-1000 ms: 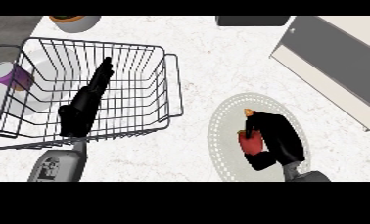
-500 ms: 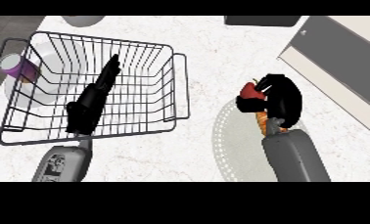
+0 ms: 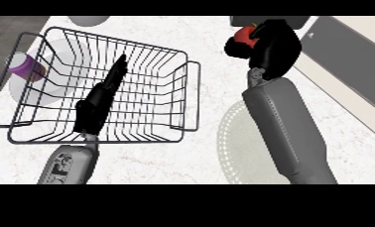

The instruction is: Pick the bell pepper from the placemat and place it in the tiered shelf

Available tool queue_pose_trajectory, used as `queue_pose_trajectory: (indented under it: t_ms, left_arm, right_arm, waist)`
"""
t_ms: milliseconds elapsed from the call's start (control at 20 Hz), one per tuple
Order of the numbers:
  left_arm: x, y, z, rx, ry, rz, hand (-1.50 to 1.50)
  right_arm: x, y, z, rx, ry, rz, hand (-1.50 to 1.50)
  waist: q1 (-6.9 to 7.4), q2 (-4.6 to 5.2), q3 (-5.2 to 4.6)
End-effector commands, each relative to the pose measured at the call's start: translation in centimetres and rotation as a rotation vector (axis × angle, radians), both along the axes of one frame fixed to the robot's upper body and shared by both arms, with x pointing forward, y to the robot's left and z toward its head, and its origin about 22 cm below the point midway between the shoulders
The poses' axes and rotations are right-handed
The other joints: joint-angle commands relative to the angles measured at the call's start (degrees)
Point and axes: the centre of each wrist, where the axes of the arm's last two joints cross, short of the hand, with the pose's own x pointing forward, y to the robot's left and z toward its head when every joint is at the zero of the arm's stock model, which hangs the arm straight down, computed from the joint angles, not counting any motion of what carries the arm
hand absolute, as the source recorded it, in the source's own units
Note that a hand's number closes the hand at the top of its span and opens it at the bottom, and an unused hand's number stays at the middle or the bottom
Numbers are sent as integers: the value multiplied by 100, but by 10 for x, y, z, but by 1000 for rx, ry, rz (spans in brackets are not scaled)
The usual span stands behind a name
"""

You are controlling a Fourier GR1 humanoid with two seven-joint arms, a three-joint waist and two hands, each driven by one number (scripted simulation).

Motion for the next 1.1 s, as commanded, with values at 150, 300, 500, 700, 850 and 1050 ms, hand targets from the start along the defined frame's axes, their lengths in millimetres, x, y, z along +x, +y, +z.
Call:
queue_pose_trajectory:
  t_ms: [150, 300, 500, 700, 850, 1050]
  left_arm:
    - [-2, 10, -15, -4, 44, 27, 0]
    - [-3, 0, -15, 0, 22, 17, 0]
    - [-5, 16, -17, -11, 40, 51, 0]
    - [-9, 17, -6, -4, 31, 44, 0]
    - [-17, 10, -25, -13, 49, 31, 0]
    - [-10, 5, -19, -10, 46, 37, 0]
  right_arm:
    - [18, 35, 64, -32, -70, -288, 150]
    - [28, 39, 88, -78, -100, -336, 150]
    - [23, 38, 109, -138, -157, -398, 150]
    - [31, 28, 139, -186, -139, -488, 150]
    - [38, 26, 140, -177, -145, -496, 150]
    - [41, 3, 164, -201, -173, -541, 150]
  waist:
    - [-173, -40, -23]
    - [-173, -14, -18]
    - [-267, -59, -15]
    - [-256, -69, -9]
    - [-211, -18, -9]
    - [-285, -25, -5]
